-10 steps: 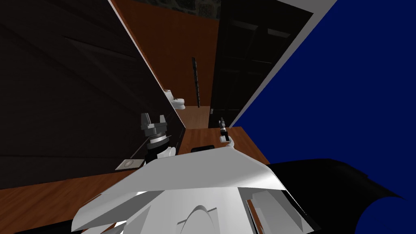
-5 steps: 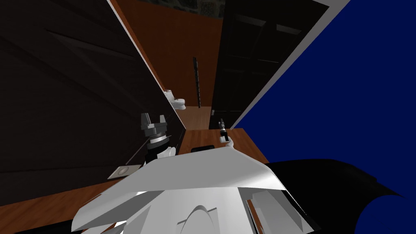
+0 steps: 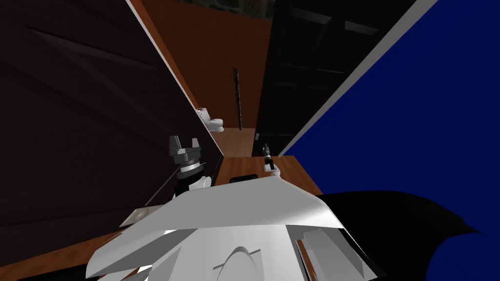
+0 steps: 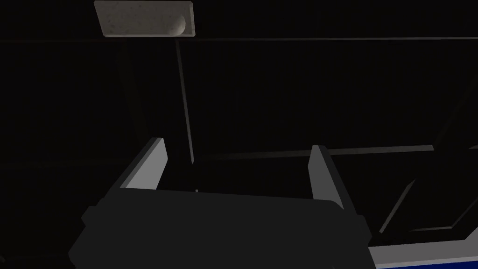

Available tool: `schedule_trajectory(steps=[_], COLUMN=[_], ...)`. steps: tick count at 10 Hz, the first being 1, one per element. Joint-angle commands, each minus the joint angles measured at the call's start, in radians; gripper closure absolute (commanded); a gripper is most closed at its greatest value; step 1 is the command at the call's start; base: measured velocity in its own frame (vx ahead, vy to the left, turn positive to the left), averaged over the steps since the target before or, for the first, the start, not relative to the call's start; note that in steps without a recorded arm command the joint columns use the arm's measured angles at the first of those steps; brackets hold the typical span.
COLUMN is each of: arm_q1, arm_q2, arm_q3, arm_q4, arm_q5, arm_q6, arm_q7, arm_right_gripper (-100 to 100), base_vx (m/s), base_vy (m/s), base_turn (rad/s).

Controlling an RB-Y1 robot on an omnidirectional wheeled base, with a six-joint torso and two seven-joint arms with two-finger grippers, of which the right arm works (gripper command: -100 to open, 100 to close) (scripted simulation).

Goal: Pull the door open

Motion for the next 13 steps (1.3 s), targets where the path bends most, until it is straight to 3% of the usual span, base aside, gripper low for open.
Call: schedule_trajectory(steps=[1,13], arm_q1=[-0.019,-0.102], arm_q2=[-0.002,-0.009], arm_q3=[-0.004,-0.02], arm_q4=[0.049,0.279], arm_q5=[-0.003,-0.016], arm_q6=[-0.014,-0.073], arm_q7=[-0.001,-0.005], arm_right_gripper=[-100,-100], base_vx=[0.104,0.085], base_vy=[-0.002,-0.001], base_turn=[0.027,0.02])
